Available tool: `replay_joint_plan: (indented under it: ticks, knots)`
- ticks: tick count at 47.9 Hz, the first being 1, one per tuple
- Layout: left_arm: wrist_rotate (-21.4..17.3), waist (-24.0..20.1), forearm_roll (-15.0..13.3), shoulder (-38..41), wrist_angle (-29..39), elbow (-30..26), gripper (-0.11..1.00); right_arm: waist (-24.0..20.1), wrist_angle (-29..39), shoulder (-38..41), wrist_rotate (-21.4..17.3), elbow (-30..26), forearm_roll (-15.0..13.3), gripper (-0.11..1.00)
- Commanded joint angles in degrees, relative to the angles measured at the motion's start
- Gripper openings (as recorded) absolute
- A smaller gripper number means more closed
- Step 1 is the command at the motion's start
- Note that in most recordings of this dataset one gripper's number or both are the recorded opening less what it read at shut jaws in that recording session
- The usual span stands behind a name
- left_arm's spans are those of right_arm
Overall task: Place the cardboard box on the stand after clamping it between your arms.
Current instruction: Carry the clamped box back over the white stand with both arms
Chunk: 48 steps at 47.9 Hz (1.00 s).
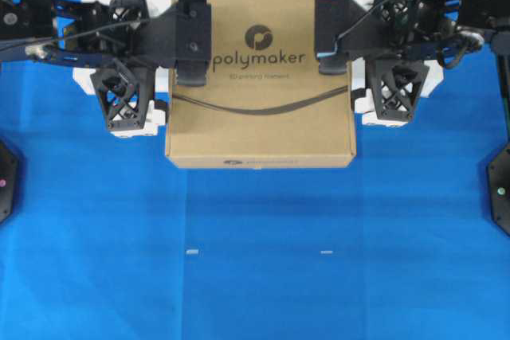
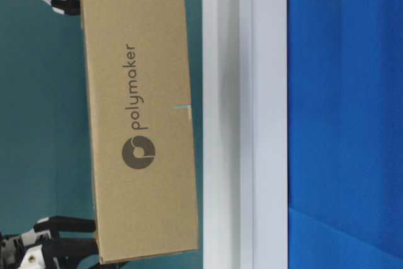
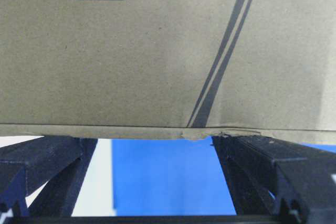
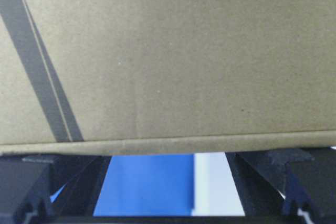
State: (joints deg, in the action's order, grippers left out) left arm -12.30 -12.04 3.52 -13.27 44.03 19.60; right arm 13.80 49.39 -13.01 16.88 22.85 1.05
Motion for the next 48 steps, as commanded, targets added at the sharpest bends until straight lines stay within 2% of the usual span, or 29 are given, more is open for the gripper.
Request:
replay_joint_plan:
  ticks: [1,14,20,26,30,35,42,48]
  knots:
    - [-1.6,1.1,-0.8,0.9,-6.3,-8.9,0.87,-2.3,-6.7,1.3,0.0,-8.8,2.9,0.98]
    - [-3.3,-1.1,-0.8,1.1,-9.8,-8.8,0.87,-0.1,-9.1,1.5,1.8,-7.3,3.8,0.99]
    - [-3.3,-1.6,-0.7,2.5,-9.4,-9.5,0.87,1.1,-10.4,1.9,3.8,-7.1,7.1,0.98]
    - [-3.4,-2.1,-0.7,3.4,-10.3,-10.3,0.87,2.9,-14.5,1.7,7.1,-5.7,9.2,0.98]
    - [-3.7,-2.8,-0.7,3.4,-11.6,-10.5,0.87,4.0,-16.3,1.5,7.8,-5.0,10.9,0.98]
    - [-4.5,-4.1,-0.7,3.4,-12.7,-10.5,0.87,5.4,-16.8,1.3,8.1,-4.0,11.7,0.98]
    - [-5.2,-6.1,-0.7,4.4,-13.0,-11.6,0.87,6.9,-18.5,1.8,10.4,-3.7,13.0,0.98]
    - [-5.6,-7.5,-0.8,6.3,-13.4,-13.4,0.87,9.3,-20.8,2.5,13.3,-3.6,17.4,0.98]
